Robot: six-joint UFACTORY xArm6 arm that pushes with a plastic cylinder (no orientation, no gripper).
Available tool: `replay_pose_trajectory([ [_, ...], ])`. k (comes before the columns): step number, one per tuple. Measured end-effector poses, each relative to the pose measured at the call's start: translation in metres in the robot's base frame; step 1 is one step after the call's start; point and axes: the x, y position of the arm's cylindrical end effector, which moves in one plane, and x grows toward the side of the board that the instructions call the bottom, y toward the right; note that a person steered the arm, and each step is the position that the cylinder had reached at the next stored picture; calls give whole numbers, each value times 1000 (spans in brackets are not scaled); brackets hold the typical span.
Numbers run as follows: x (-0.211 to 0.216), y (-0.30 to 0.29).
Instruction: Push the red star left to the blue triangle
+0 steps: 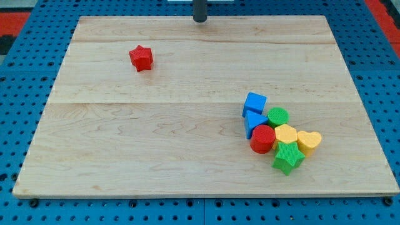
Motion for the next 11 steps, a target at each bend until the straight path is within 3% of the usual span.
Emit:
replay_pose_trajectory([
  [1, 2, -28],
  [2, 15, -141],
  [3, 62, -227],
  [4, 98, -206],
  [5, 111, -117],
  [6, 162, -84],
  [7, 185, -72],
  [8, 193, -119],
  [10, 271, -74],
  [11, 292, 10],
])
